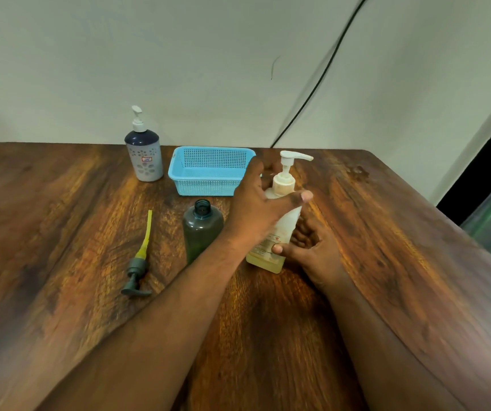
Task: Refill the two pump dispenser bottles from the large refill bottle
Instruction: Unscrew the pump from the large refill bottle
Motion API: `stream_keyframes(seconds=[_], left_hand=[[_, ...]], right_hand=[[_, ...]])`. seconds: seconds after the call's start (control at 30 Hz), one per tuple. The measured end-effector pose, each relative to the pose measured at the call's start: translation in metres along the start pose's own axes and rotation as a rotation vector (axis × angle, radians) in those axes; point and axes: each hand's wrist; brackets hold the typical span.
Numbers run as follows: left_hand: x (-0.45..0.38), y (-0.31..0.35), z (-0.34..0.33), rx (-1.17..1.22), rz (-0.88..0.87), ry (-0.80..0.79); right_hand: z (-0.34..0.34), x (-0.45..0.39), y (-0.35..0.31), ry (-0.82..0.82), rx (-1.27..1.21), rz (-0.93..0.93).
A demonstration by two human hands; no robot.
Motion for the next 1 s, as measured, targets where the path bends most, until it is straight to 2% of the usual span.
stream_keyframes(seconds=[0.07, 0.13, 0.3, 0.5, 0.67, 0.87, 1.0], left_hand=[[0.0, 0.002, 0.003, 0.066, 0.067, -0.086], [-0.004, 0.0, 0.007, 0.095, 0.089, -0.097], [-0.006, 0.001, -0.002, -0.048, -0.035, 0.071], [-0.01, 0.001, 0.003, 0.056, 0.087, -0.135], [-0.01, -0.001, -0.003, -0.02, -0.014, 0.019], [-0.014, 0.001, 0.002, 0.041, 0.084, -0.145], [-0.013, -0.005, 0.003, 0.057, 0.068, -0.038]], right_hand=[[0.0, 0.001, 0.001, 0.02, 0.001, 0.011], [0.0, 0.002, 0.002, 0.053, -0.004, 0.017], [-0.003, 0.002, 0.003, 0.087, 0.039, 0.048], [0.001, 0.0, 0.005, 0.106, 0.068, 0.04], [-0.001, 0.0, 0.005, 0.124, 0.083, 0.039], [-0.002, -0.001, 0.004, 0.135, 0.089, 0.041], [-0.003, -0.002, 0.006, 0.13, 0.081, 0.041]])
Point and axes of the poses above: each hand's wrist, its own x-axis away from the middle knuckle, its own z-axis out of the back of the hand, y = z × x, and after that the axes turned 14 degrees about y, right-handed
